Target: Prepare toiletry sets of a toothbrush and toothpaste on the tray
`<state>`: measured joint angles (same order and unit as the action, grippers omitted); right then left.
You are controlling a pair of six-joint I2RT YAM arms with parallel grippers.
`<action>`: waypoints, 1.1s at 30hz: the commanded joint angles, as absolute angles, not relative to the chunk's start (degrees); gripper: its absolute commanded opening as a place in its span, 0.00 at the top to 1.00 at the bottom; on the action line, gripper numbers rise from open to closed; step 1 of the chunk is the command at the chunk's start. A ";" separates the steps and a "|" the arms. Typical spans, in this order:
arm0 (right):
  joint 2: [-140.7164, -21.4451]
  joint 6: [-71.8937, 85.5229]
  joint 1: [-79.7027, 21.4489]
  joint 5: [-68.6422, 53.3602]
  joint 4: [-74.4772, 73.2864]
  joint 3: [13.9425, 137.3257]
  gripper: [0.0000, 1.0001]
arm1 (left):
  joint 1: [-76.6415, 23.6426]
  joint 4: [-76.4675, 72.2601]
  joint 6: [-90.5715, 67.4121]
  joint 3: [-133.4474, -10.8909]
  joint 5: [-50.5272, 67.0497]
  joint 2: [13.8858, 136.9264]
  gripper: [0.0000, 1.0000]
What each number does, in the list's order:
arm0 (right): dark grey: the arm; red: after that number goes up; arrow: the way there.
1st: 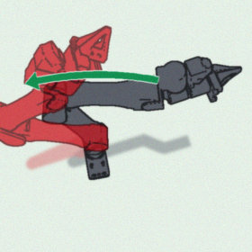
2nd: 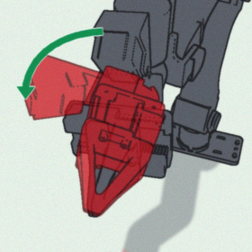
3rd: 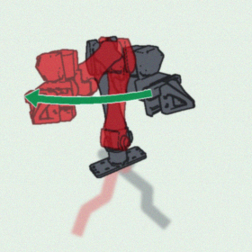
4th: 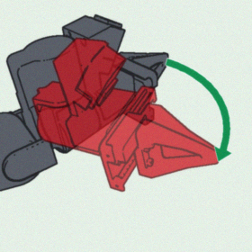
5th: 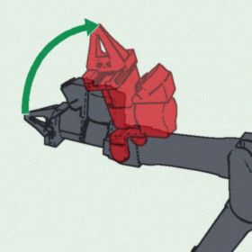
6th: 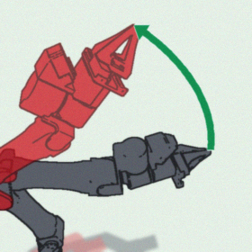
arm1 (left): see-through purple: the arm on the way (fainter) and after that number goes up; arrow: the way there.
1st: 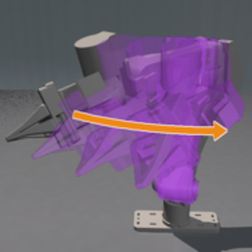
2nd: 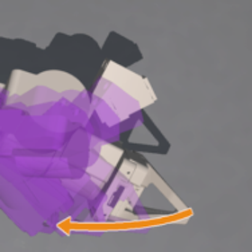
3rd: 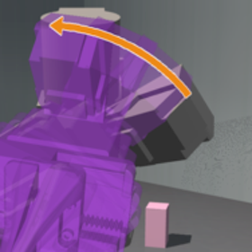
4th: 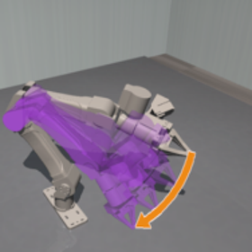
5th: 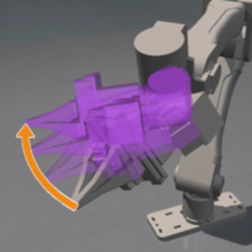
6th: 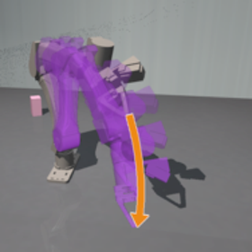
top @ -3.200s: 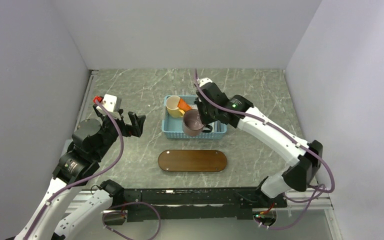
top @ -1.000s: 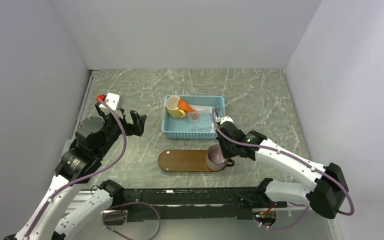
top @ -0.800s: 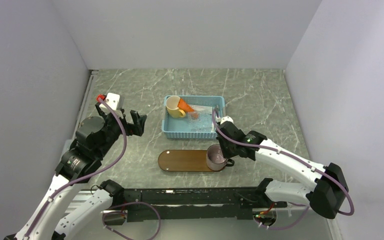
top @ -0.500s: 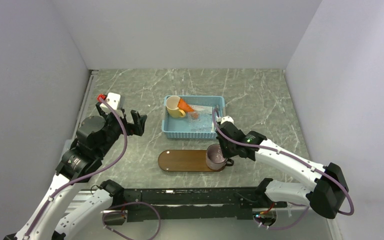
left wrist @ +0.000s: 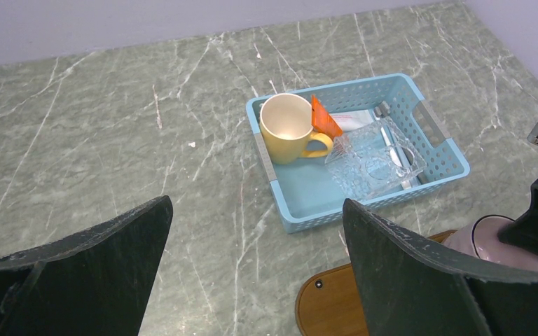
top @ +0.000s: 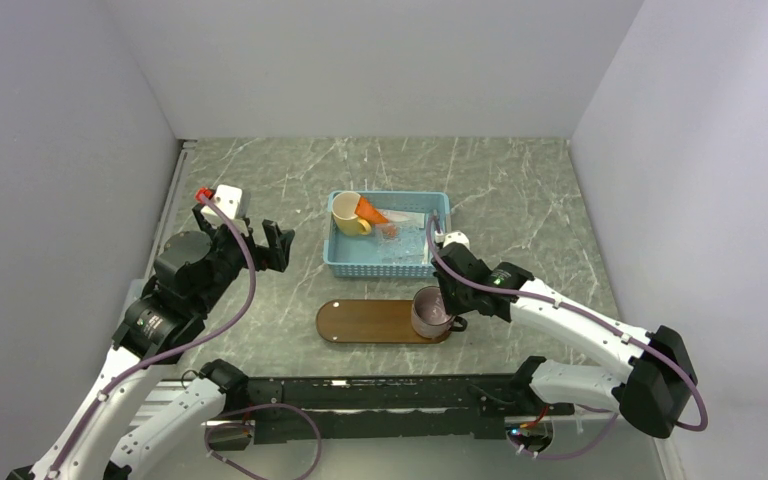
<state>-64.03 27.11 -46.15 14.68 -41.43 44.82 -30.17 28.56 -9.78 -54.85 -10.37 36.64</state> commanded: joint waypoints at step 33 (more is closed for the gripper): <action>-69.53 23.41 -45.67 22.51 -46.07 70.66 0.48 | -29.97 28.04 -10.12 -55.11 -10.57 36.46 0.01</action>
